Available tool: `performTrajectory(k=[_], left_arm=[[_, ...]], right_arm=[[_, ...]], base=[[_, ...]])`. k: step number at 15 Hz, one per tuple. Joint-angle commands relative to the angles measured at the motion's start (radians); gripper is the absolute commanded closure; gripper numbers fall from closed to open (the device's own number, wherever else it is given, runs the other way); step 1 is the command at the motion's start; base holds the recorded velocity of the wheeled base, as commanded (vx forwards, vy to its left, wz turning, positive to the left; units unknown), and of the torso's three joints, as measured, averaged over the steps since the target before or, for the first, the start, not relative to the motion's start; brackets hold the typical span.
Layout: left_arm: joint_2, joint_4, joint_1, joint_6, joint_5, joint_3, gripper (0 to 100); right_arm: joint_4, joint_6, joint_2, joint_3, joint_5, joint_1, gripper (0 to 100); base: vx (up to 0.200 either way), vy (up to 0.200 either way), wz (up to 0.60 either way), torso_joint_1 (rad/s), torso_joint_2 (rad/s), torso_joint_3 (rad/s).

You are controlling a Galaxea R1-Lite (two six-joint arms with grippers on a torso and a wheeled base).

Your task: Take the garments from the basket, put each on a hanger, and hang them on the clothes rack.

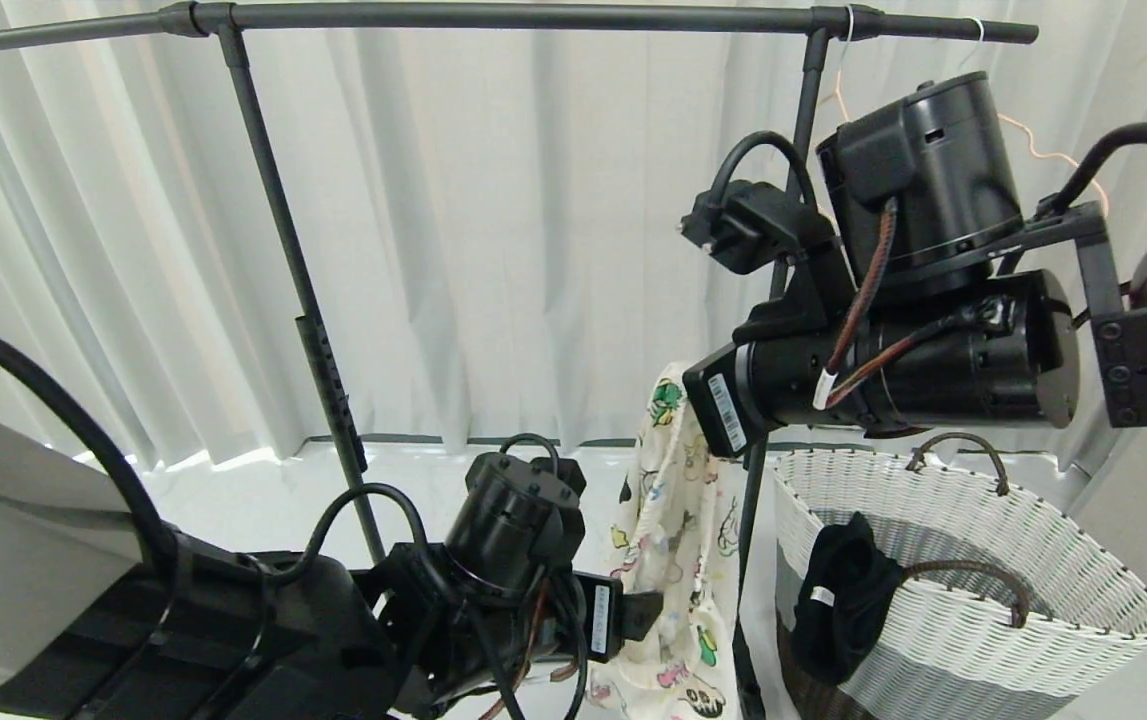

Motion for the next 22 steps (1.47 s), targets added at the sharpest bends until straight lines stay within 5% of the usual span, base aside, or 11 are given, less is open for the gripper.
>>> performTrajectory(k=[1,6,7,11,13,15,16,18,22], left_arm=[[0.035,0.000,0.003,0.001,0.000,0.033,0],[0.047,0.000,0.015,0.001,0.003,0.108,0],[0.046,-0.003,0.015,0.002,0.005,0.104,100],[0.018,-0.084,0.000,0.024,0.115,0.102,100],[-0.102,-0.122,0.017,0.175,0.135,0.121,100],[-0.232,-0.116,0.066,0.232,0.097,0.107,100],[-0.304,-0.072,0.070,0.238,0.083,0.085,100],[-0.453,0.189,0.070,0.246,0.049,-0.034,100],[-0.501,0.441,0.078,0.312,-0.047,-0.312,100]], right_arm=[[0.000,0.001,-0.030,-0.002,0.001,-0.020,100],[0.029,0.001,-0.073,0.005,0.002,-0.054,100],[0.029,0.001,-0.073,0.009,0.002,-0.054,100],[0.037,0.004,-0.087,0.053,-0.010,-0.064,100],[0.038,0.004,-0.145,0.159,-0.045,-0.075,100],[0.038,0.005,-0.230,0.256,-0.051,-0.075,100],[0.038,0.005,-0.274,0.297,-0.053,-0.075,100],[0.057,0.005,-0.354,0.343,-0.053,-0.074,100],[0.084,-0.002,-0.382,0.279,-0.102,-0.074,100]], base=[[0.000,0.000,0.00,0.000,0.00,0.000],[0.000,0.000,0.00,0.000,0.00,0.000],[0.000,0.000,0.00,0.000,0.00,0.000],[0.000,0.000,0.00,0.000,0.00,0.000],[0.000,0.000,0.00,0.000,0.00,0.000],[0.000,0.000,0.00,0.000,0.00,0.000],[0.000,0.000,0.00,0.000,0.00,0.000],[0.000,0.000,0.00,0.000,0.00,0.000],[0.000,0.000,0.00,0.000,0.00,0.000]])
